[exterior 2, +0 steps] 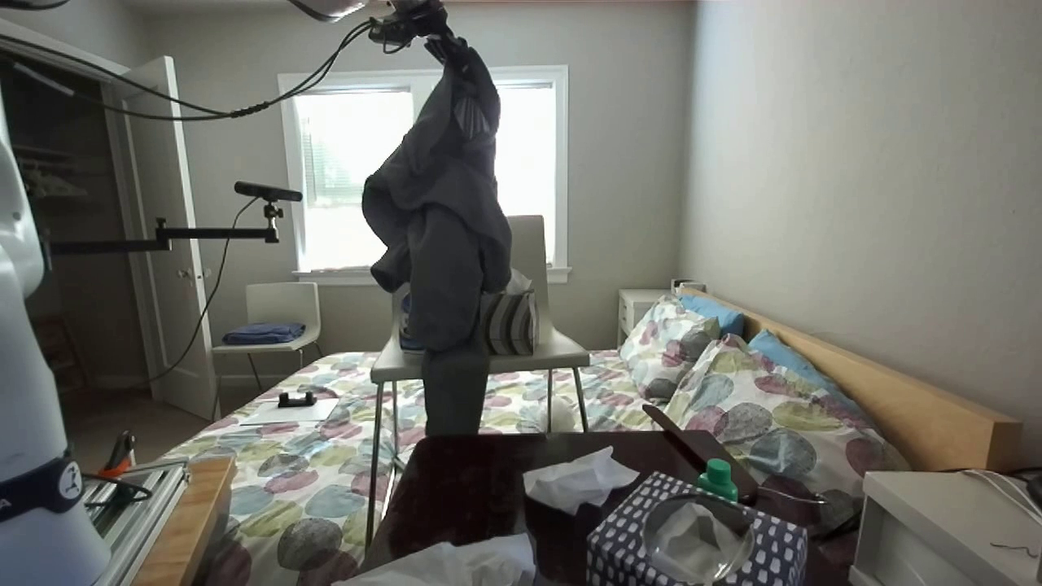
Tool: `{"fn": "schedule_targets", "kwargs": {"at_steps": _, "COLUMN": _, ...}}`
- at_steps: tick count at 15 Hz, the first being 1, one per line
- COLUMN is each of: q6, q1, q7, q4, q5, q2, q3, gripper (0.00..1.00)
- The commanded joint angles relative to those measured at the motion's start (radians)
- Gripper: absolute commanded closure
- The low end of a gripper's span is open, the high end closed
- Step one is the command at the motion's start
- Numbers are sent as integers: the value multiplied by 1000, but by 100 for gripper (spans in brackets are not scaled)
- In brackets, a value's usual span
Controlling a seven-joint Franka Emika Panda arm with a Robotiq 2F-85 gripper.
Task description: Remove the jersey from the top of the bottle
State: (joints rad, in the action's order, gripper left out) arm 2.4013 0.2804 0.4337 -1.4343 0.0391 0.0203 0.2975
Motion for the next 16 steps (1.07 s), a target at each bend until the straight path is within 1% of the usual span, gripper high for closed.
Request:
{"fn": "schedule_targets", "kwargs": {"at_steps": 1, "q6": 31, "q1": 23, "q7": 194, "q4": 90, "q5": 247, "q2": 104, "q3": -14, "gripper": 98}}
{"fn": "schedule_targets", "kwargs": {"at_steps": 3, "q6": 4, "q1": 48, "q7": 259, "q4": 135, "q5": 372, "q2": 169, "q3": -33, "gripper": 98}}
{"fn": "schedule_targets", "kwargs": {"at_steps": 7, "q6": -73, "q1": 125, "q7": 250, "q4": 216, "q5": 467, "q2": 300, "q3": -78, "gripper": 98}}
{"fn": "schedule_targets", "kwargs": {"at_steps": 12, "q6": -185, "q1": 221, "q7": 166, "q4": 297, "q5": 431, "q2": 434, "q3": -115, "gripper": 98}}
{"fn": "schedule_targets", "kwargs": {"at_steps": 16, "q6": -305, "q1": 266, "q7": 38, "q4": 316, "q5": 357, "q2": 476, "q3": -95, "gripper": 98}}
